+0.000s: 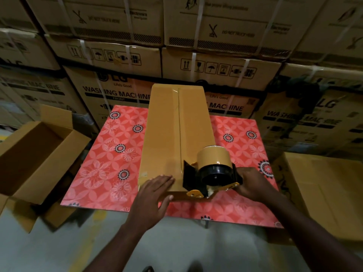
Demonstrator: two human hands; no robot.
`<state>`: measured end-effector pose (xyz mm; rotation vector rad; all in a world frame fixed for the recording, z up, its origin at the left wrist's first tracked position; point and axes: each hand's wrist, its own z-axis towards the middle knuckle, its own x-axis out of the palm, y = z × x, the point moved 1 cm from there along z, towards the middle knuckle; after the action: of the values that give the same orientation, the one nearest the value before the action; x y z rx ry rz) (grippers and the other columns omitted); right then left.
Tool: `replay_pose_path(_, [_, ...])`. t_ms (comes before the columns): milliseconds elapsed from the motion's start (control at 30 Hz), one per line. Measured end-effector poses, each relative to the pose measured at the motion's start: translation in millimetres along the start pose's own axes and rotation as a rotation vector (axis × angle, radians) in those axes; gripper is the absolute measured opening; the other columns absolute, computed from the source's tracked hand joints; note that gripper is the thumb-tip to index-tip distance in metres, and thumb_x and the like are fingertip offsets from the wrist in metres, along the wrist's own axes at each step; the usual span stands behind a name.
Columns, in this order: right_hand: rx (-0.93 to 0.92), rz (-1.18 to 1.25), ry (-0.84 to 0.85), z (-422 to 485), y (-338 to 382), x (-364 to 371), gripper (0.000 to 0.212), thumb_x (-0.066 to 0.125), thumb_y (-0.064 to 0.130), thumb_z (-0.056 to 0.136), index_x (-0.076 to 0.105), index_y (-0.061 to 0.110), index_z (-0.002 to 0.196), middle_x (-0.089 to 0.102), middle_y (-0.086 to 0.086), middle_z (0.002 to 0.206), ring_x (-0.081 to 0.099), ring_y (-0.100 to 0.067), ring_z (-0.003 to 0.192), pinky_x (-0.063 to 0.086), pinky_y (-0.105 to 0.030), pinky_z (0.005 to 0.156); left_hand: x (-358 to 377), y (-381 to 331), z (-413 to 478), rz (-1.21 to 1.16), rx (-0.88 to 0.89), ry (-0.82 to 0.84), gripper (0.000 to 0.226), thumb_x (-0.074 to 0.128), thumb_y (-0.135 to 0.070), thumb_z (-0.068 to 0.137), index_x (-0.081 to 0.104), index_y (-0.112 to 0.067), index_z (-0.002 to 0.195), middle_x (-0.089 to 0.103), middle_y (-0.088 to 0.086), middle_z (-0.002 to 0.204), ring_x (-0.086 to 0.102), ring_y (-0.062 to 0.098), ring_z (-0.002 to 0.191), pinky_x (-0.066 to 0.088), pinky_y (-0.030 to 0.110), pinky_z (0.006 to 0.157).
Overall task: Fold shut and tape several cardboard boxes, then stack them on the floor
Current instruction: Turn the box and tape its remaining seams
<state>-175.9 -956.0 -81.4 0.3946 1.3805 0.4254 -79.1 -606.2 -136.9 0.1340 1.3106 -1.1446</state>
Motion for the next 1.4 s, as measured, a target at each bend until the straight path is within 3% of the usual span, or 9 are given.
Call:
replay_pose_path(333, [0.067, -0.059, -0.046, -39.0, -55.2, -23.0, 0.028, 0.062, 0.046, 0.079, 0.069, 0.019, 0.077, 0.072, 0.003, 0.075, 0.066, -0.015, 0.064, 0.053, -0.033, 0.056, 10.6, -21.9, 10.3, -0.058, -0.189, -0.114, 0.043, 0.049, -0.041, 0.097, 0.068, -0.021, 0.13, 0.059, -0.013, 0.138, 0.05, 0.011, 0.134, 0.024, 0.035, 0.12])
replay_pose_path(467, [0.108, -0.001, 0.001, -37.5, -57.9, -23.4, 0.026, 0.065, 0.047, 0.081, 0.071, 0.022, 0.078, 0.072, 0.008, 0.076, 0.067, -0.009, 0.068, 0.053, -0.034, 0.061, 35.1, -69.2, 31.1, -0.078, -0.081, 0.022, 0.042, 0.059, -0.022, 0.09, 0.067, -0.011, 0.129, 0.064, 0.004, 0.135, 0.056, 0.021, 0.124, 0.021, 0.024, 0.119])
replay_pose_path(533, [0.13, 0.002, 0.009, -37.6, -57.0, -23.4, 0.027, 0.065, 0.047, 0.081, 0.072, 0.022, 0.079, 0.072, 0.009, 0.077, 0.067, -0.008, 0.07, 0.053, -0.033, 0.062, 47.9, -84.6, 41.3, -0.087, -0.021, 0.101, 0.048, 0.06, -0.017, 0.089, 0.061, -0.012, 0.136, 0.06, 0.004, 0.138, 0.054, 0.021, 0.126, 0.036, 0.033, 0.116])
replay_pose_path(733, [0.178, -0.063, -0.043, -34.4, -42.0, -26.0, 0.028, 0.066, 0.043, 0.072, 0.07, 0.016, 0.068, 0.067, 0.005, 0.063, 0.057, -0.006, 0.054, 0.03, -0.008, 0.05, 58.4, -92.4, 51.7, -0.07, 0.043, 0.131, 0.053, 0.068, -0.021, 0.086, 0.057, -0.023, 0.138, 0.057, 0.0, 0.139, 0.051, 0.02, 0.123, 0.04, 0.037, 0.108])
replay_pose_path(933, [0.134, -0.019, -0.116, -44.1, -51.9, -16.6, 0.034, 0.061, 0.048, 0.074, 0.062, 0.017, 0.062, 0.061, 0.004, 0.056, 0.055, -0.01, 0.049, 0.042, -0.03, 0.047, 63.3, -79.8, 51.1, -0.088, 0.001, 0.149, 0.045, 0.061, -0.025, 0.09, 0.062, -0.025, 0.135, 0.058, -0.01, 0.139, 0.056, 0.014, 0.117, 0.046, 0.04, 0.098])
replay_pose_path(1100, [0.116, -0.165, -0.159, -55.5, -73.3, -32.9, 0.024, 0.066, 0.041, 0.07, 0.059, 0.02, 0.061, 0.061, 0.003, 0.055, 0.057, -0.017, 0.047, 0.025, -0.015, 0.046, 65.6, -79.8, 48.7, -0.089, -0.008, 0.102, 0.044, 0.059, -0.04, 0.098, 0.059, -0.031, 0.14, 0.052, -0.019, 0.146, 0.05, 0.006, 0.128, 0.038, 0.032, 0.108])
replay_pose_path(1200, [0.162, -0.258, -0.146, -66.1, -96.4, -45.5, 0.026, 0.067, 0.043, 0.067, 0.067, 0.017, 0.067, 0.067, -0.002, 0.059, 0.063, -0.024, 0.049, 0.036, -0.023, 0.049, 66.8, -81.2, 48.4, -0.108, -0.026, 0.084, 0.042, 0.057, -0.044, 0.099, 0.06, -0.032, 0.139, 0.052, -0.021, 0.146, 0.049, 0.003, 0.131, 0.035, 0.029, 0.11])
replay_pose_path(1333, [0.235, -0.386, -0.064, -79.6, -112.4, -50.9, 0.034, 0.097, 0.024, 0.049, 0.069, 0.012, 0.066, 0.066, -0.005, 0.054, 0.064, -0.027, 0.044, 0.034, -0.023, 0.045, 66.8, -85.5, 48.3, -0.12, -0.042, 0.062, 0.043, 0.051, -0.048, 0.099, 0.062, -0.032, 0.138, 0.053, -0.022, 0.145, 0.045, -0.003, 0.133, 0.028, 0.023, 0.112])
replay_pose_path(1400, [0.271, -0.427, -0.034, -76.3, -112.9, -43.4, 0.03, 0.086, 0.036, 0.057, 0.071, 0.015, 0.073, 0.071, -0.006, 0.064, 0.069, -0.03, 0.056, 0.041, -0.027, 0.048, 68.9, -85.7, 49.4, -0.124, -0.056, 0.053, 0.042, 0.05, -0.048, 0.1, 0.063, -0.032, 0.137, 0.054, -0.022, 0.144, 0.046, -0.003, 0.133, 0.03, 0.026, 0.112])
